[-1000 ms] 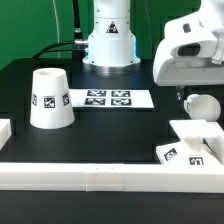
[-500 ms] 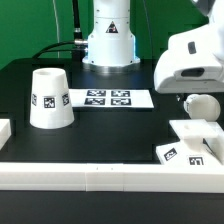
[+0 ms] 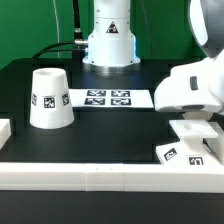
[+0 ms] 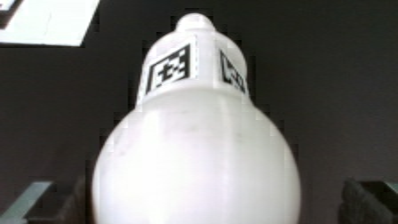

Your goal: Assemble lamp

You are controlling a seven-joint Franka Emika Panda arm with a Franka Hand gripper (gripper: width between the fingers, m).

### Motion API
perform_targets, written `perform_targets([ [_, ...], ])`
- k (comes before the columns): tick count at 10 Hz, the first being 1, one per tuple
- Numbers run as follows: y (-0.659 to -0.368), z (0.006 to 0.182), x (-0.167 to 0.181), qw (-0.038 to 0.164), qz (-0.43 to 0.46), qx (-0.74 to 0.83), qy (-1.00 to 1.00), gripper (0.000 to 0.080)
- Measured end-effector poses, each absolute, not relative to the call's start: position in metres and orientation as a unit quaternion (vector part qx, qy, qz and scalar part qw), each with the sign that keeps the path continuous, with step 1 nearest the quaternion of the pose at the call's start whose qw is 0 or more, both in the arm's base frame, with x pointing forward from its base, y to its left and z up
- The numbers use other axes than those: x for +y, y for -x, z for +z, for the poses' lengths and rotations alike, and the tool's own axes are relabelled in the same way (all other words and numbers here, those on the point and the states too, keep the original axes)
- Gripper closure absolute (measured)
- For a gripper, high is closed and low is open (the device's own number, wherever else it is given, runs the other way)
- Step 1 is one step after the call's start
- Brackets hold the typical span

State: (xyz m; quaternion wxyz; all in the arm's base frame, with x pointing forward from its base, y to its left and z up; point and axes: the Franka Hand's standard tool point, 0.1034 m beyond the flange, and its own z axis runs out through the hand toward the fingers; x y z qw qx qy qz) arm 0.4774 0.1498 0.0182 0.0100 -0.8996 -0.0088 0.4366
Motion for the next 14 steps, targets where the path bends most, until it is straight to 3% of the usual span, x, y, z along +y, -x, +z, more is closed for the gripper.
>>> perform_targets([
  [3, -0.469, 0.005, 0.149, 0.009, 0.433, -0.007, 0.901, 0.0101],
  [7, -0.46, 0.003, 0.146, 0.007, 0.44, -0.005, 0.898, 0.0101],
  [8, -0.462, 0.003, 0.146, 0.007, 0.439, -0.005, 0.899, 0.0204],
  [10, -0.463, 0.004, 0.146, 0.008, 0.438, -0.005, 0.899, 0.0226],
  [12, -0.467, 0.009, 0.144, 0.012, 0.435, -0.017, 0.9, 0.0226],
  [14, -0.478, 0.029, 0.137, 0.027, 0.428, -0.043, 0.902, 0.0226],
])
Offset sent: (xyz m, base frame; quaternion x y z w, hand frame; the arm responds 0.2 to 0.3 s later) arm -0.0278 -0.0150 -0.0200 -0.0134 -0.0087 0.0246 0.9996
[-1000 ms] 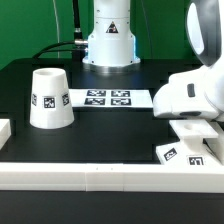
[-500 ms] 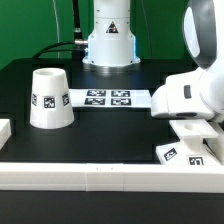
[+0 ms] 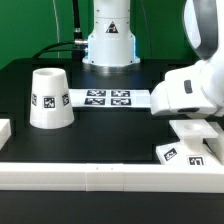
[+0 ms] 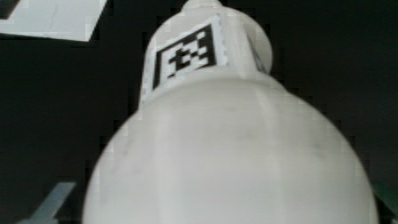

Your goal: Assemble lamp

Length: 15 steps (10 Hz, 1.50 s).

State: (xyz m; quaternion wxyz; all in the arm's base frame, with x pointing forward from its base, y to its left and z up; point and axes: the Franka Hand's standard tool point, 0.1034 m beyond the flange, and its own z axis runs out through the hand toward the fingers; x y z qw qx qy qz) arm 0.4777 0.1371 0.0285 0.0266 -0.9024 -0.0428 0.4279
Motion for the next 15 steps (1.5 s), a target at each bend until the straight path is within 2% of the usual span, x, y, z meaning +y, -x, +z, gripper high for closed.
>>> perform_targets([
  [2, -0.503, 0.073, 0.121, 0.052, 0.411, -0.078, 0.907, 0.0226],
  [3, -0.515, 0.087, 0.116, 0.054, 0.402, -0.079, 0.911, 0.0225],
  [4, -0.52, 0.093, 0.116, 0.056, 0.394, -0.08, 0.914, 0.0225],
  [6, -0.523, 0.09, 0.117, 0.056, 0.382, -0.079, 0.919, 0.0224],
  [8, -0.541, 0.087, 0.119, 0.057, 0.313, -0.076, 0.945, 0.0223],
  [9, -0.543, 0.092, 0.116, 0.059, 0.277, -0.082, 0.956, 0.0223],
  [12, -0.577, 0.135, 0.099, 0.064, 0.2, -0.097, 0.973, 0.0223],
  [13, -0.582, 0.141, 0.101, 0.063, 0.17, -0.097, 0.979, 0.0223],
  [15, -0.587, 0.134, 0.098, 0.059, 0.11, -0.093, 0.988, 0.0223],
])
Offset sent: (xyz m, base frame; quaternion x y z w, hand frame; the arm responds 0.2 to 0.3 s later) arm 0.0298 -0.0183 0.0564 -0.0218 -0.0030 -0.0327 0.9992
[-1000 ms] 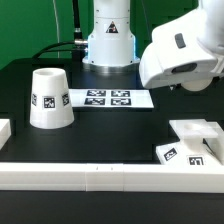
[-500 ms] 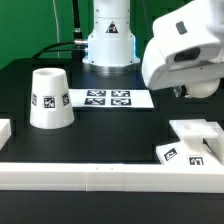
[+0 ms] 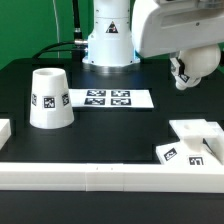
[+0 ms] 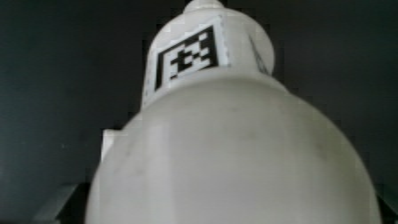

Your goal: Assemble lamp

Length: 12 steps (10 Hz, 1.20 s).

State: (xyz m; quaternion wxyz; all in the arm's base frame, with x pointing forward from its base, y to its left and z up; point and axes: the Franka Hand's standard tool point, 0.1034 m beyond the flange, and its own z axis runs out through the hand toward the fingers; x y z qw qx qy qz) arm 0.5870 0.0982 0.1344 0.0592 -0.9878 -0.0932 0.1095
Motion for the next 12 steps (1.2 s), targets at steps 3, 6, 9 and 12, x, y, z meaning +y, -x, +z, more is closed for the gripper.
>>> perform_targets([
  [3, -0.596, 0.139, 0.091, 0.053, 0.01, -0.098, 0.994, 0.0223],
  [6, -0.623, 0.161, 0.086, 0.048, -0.107, -0.09, 0.989, 0.0223],
  [9, -0.626, 0.155, 0.08, 0.037, -0.176, -0.089, 0.98, 0.0223],
  [12, -0.643, 0.158, 0.08, 0.037, -0.18, -0.09, 0.979, 0.0223],
])
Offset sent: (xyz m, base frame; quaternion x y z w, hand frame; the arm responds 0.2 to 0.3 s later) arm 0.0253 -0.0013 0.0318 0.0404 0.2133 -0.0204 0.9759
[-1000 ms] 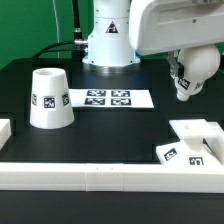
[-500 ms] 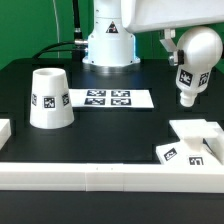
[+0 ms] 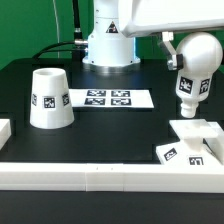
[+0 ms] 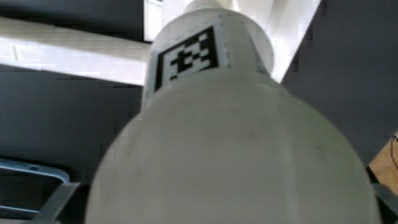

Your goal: Assemble lamp

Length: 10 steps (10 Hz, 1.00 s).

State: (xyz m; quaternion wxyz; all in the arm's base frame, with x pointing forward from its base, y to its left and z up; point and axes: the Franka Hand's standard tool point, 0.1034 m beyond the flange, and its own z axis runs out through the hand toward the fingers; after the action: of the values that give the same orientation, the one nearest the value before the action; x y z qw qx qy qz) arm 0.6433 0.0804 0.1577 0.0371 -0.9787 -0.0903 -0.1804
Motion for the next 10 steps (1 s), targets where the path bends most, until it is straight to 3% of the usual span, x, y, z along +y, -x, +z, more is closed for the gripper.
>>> perform_targets([
  [3, -0.651, 0.152, 0.084, 0.039, -0.181, -0.091, 0.979, 0.0223],
  [10, -0.635, 0.135, 0.09, 0.04, -0.165, -0.096, 0.981, 0.0223],
])
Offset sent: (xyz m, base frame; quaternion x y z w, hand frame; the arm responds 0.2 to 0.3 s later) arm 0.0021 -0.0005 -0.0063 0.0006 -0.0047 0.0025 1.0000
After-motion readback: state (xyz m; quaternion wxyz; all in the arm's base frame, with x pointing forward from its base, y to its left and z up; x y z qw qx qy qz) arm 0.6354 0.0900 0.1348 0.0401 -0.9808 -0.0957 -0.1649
